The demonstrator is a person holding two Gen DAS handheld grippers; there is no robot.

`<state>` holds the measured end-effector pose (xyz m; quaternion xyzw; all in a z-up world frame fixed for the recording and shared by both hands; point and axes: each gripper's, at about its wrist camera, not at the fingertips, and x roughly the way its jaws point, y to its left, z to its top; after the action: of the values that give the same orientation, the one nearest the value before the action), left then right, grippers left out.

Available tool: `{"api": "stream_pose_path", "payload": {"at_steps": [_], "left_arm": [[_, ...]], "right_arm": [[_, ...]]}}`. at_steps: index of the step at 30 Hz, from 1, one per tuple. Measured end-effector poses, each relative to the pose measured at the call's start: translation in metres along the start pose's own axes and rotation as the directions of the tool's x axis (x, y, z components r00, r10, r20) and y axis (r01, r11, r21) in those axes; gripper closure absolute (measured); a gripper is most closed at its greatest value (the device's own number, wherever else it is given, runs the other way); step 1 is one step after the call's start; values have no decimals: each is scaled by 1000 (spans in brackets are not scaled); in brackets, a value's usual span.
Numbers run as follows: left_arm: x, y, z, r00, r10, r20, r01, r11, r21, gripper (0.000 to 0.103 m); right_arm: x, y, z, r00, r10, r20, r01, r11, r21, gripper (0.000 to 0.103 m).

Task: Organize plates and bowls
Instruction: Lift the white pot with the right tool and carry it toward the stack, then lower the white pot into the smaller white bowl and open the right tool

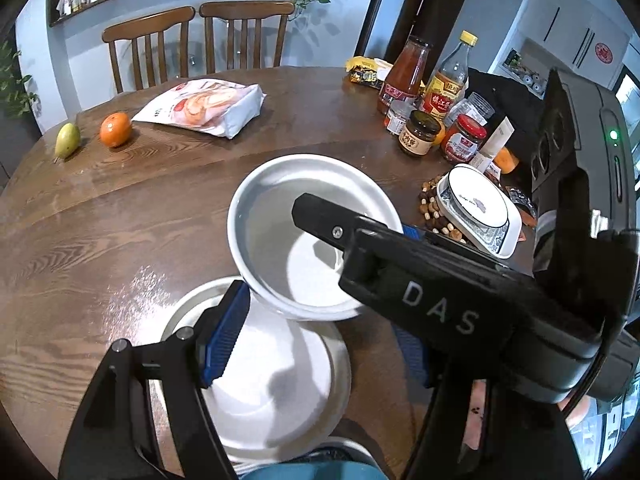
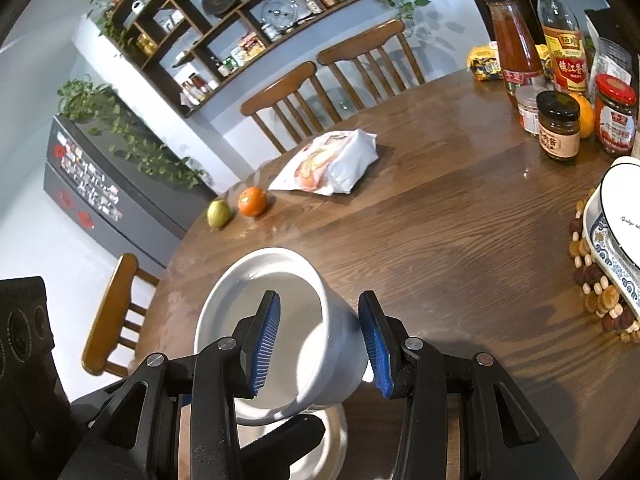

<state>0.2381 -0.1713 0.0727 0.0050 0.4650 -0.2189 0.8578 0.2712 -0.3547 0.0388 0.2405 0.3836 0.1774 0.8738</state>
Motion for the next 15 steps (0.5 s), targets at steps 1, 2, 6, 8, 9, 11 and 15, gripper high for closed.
{"api": "stream_pose_path", "payload": {"at_steps": [1,2,6,8,9,11,15], "left_arm": [[-1,1,-2,1000,0,0,0,1000,-2,35],[-3,2,-4,1000,-1,-1,1,1000,-8,35],[-8,9,-12,1000,-2,-7,2,999,-37,35],[-9,13,-15,1000,0,-9,-1,999,-50,35],[-10,16,-18,1000,1,-8,-2,998,-58,35],[-12,21,-22,1000,1,-5,-1,997,-79,35],[-13,31,-30,1000,-8,-25,5,993,-114,35]], "right_arm": [[0,2,-2,1000,3,-2,-3,1000,-3,58],[0,4,-3,1000,4,-2,-4,1000,-5,58],[0,14,-10,1000,10,-6,-10,1000,-28,58],[2,18,-12,1000,12,-13,-13,999,-39,59],[3,20,-13,1000,14,-18,-15,999,-45,58],[7,25,-17,999,15,-33,-17,998,-53,59],[14,34,-23,998,10,-62,-16,996,-83,59]]}}
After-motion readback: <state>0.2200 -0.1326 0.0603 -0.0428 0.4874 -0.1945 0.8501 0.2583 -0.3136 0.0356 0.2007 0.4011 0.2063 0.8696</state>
